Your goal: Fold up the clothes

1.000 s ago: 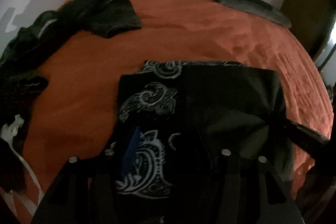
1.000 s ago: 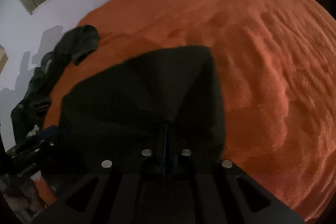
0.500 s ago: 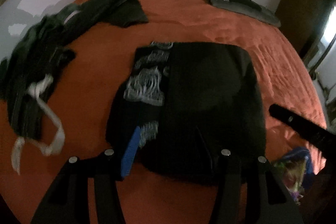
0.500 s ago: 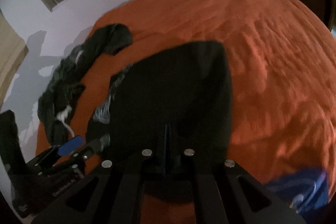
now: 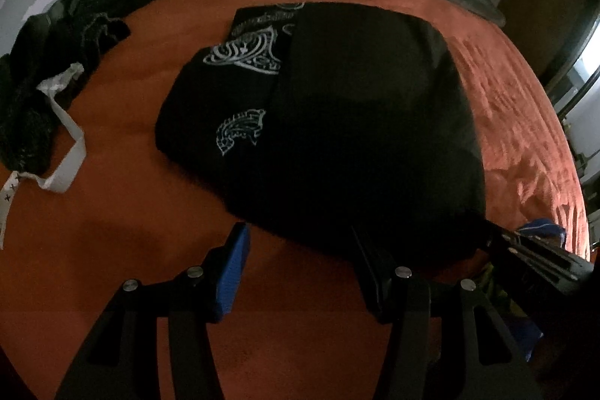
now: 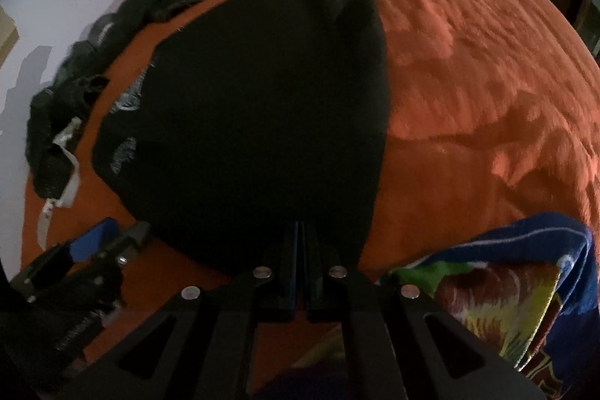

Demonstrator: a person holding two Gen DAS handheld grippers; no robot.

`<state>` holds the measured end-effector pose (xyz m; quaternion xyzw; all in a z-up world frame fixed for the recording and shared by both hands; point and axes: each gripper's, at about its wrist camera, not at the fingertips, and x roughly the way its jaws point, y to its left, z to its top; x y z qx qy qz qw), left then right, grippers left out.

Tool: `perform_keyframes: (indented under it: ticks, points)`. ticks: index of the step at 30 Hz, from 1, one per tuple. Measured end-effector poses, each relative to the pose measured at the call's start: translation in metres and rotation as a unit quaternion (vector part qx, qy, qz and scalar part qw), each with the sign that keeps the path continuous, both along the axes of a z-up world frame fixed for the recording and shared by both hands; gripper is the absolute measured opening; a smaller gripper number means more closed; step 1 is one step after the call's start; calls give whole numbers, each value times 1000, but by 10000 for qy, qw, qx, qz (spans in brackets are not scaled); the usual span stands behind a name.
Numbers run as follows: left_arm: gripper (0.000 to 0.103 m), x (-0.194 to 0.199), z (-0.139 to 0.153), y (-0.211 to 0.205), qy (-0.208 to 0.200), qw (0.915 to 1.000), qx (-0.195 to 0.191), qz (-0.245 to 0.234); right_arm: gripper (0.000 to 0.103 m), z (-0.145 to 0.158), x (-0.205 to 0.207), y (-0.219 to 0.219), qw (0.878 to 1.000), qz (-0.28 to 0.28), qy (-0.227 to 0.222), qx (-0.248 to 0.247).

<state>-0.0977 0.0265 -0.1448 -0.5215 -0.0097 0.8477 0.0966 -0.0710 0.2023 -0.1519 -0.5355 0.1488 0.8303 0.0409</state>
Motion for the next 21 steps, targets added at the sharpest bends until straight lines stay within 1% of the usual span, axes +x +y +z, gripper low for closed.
perform_keyframes:
  ticks: [4, 14, 17, 21]
  points:
    - [56, -2, -2, -5, -60, 9999, 109, 79, 1, -3, 3, 2, 10000, 12, -8, 60]
    - [56, -7, -3, -20, -195, 9983, 450, 318, 1, 2, 12, 5, 9997, -21, -9, 231]
    - [56, -8, -3, -24, -236, 9974, 553, 390, 1, 7, 22, 9, 9997, -87, 94, 217]
    - [56, -7, -2, -14, -193, 9978, 552, 317, 1, 11, 21, -1, 9995, -22, 186, 256]
